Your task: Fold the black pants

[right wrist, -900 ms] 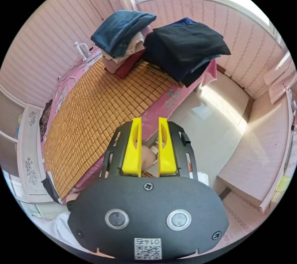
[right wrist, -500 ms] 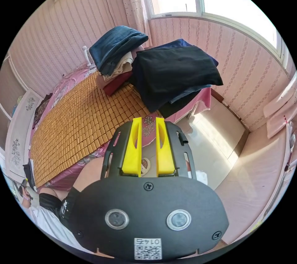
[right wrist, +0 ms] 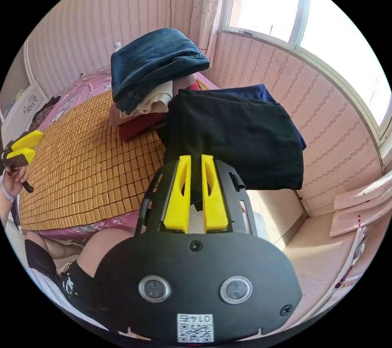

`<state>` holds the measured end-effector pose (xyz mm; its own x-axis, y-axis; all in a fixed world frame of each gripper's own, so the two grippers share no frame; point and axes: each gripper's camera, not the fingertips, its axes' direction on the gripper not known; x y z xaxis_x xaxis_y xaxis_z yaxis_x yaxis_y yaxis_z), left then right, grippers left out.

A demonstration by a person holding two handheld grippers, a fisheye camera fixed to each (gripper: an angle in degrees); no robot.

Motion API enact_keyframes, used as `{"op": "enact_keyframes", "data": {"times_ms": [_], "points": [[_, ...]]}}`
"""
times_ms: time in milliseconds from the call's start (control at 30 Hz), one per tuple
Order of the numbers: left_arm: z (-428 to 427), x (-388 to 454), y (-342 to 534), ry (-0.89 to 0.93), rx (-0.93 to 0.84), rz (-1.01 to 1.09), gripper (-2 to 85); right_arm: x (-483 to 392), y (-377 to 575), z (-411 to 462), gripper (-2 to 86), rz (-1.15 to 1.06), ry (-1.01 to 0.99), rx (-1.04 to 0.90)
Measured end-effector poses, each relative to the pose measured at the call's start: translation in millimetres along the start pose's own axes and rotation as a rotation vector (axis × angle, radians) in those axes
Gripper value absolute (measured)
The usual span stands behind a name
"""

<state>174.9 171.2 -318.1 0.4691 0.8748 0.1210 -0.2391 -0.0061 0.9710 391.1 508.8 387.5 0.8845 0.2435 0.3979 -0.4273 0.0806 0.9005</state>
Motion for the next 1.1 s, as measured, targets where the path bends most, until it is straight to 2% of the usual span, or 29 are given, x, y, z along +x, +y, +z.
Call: {"op": "enact_keyframes", "data": {"times_ms": [100,167,200,333,433,567,633,733,800,867,967,1100], "points": [[58,34,-35,0.14,-0.022,-0.015,13.5,28,7,-41,3.4,0.035,-0.153,0.042],[73,47,-48,0.193,-0.006,-0.053,13.6,45,17,-89,2.8,0.037,-0.291,0.138],[73,55,-52,0.181,0.013,-0.063,13.6,48,20,-102,2.7,0.035,-0.333,0.163],[42,76,-46,0.104,0.087,-0.048,13.6,41,45,-168,2.3,0.031,-0.735,0.325],[-20,87,-14,0.128,0.165,-0.107,13.5,-2,48,-196,2.1,-0.035,-0.951,0.366],[-148,107,77,-0.104,0.344,-0.18,11.9,-91,40,-242,1.8,-0.188,-1.275,0.432],[-205,113,119,-0.242,0.412,-0.242,11.8,-138,37,-266,1.8,-0.279,-1.347,0.455],[-294,123,179,-0.473,0.454,-0.317,11.1,-207,34,-306,1.7,-0.385,-1.393,0.503],[-356,131,221,-0.629,0.497,-0.37,9.5,-235,33,-320,1.7,-0.358,-1.387,0.525],[-395,133,254,-0.709,0.523,-0.424,8.5,-259,34,-313,1.8,-0.229,-1.36,0.484],[-446,127,322,-0.776,0.547,-0.577,6.5,-282,44,-270,1.9,-0.093,-1.306,0.363],[-483,110,429,-0.793,0.516,-0.856,6.4,-305,75,-198,2.3,-0.052,-1.159,0.22]]}}
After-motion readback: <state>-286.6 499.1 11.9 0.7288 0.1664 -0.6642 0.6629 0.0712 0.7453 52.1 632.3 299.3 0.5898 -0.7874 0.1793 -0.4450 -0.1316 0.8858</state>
